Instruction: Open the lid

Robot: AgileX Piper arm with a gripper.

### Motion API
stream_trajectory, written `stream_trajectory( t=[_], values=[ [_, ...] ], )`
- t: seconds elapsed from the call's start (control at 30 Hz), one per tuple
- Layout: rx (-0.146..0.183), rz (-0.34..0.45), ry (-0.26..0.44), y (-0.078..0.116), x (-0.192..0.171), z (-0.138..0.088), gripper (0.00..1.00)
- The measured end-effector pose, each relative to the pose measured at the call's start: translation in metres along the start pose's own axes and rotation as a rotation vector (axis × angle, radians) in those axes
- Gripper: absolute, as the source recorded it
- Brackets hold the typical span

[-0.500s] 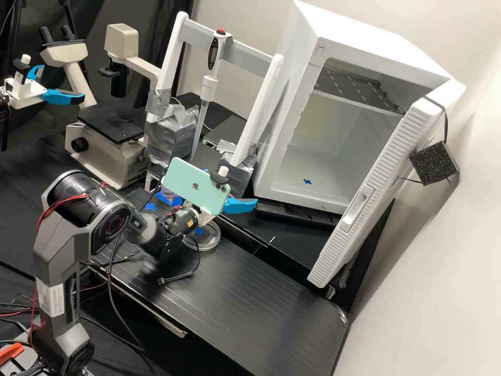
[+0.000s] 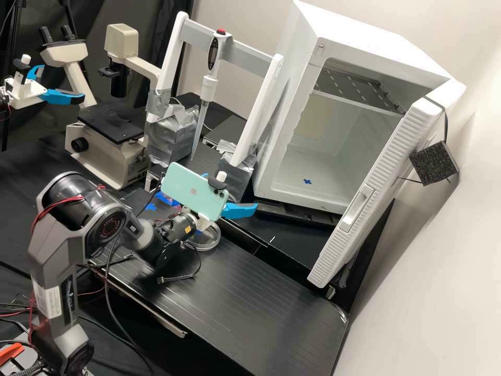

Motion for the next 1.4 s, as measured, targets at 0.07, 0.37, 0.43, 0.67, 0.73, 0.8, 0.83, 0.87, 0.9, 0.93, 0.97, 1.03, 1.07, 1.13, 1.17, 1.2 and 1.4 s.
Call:
stream_trajectory(
  t=[0.07,0.37,0.43,0.67,0.73,0.8,0.83,0.87,0.9,0.93,0.97,1.03,1.07,1.13,1.17,1.2,1.4],
  values=[
    [0.004,0.03,0.01,0.006,-0.016,0.006,1.0],
    [0.04,0.094,0.063,0.021,-0.087,0.014,1.0],
    [0.036,0.086,0.066,0.018,-0.104,0.015,1.0],
    [-0.007,0.05,0.108,0.016,-0.126,0.01,1.0],
    [-0.011,0.04,0.107,0.016,-0.127,0.011,1.0],
    [-0.009,0.033,0.1,0.016,-0.127,0.013,1.0],
    [-0.004,0.029,0.097,0.015,-0.126,0.014,1.0],
    [-0.002,0.023,0.092,0.014,-0.126,0.015,1.0],
    [0.001,0.012,0.086,0.013,-0.125,0.016,1.0],
    [0.001,0.001,0.081,0.011,-0.124,0.018,1.0],
    [0.0,-0.011,0.076,0.009,-0.123,0.019,1.0],
    [0.0,-0.029,0.069,0.007,-0.122,0.021,1.0],
    [-0.002,-0.037,0.065,0.006,-0.121,0.022,1.0],
    [-0.006,-0.053,0.061,0.005,-0.121,0.024,1.0],
    [-0.01,-0.056,0.055,0.006,-0.122,0.025,1.0],
    [-0.014,-0.06,0.055,0.005,-0.122,0.026,1.0],
    [-0.014,-0.058,0.044,0.006,-0.122,0.028,1.0]
  ],
)
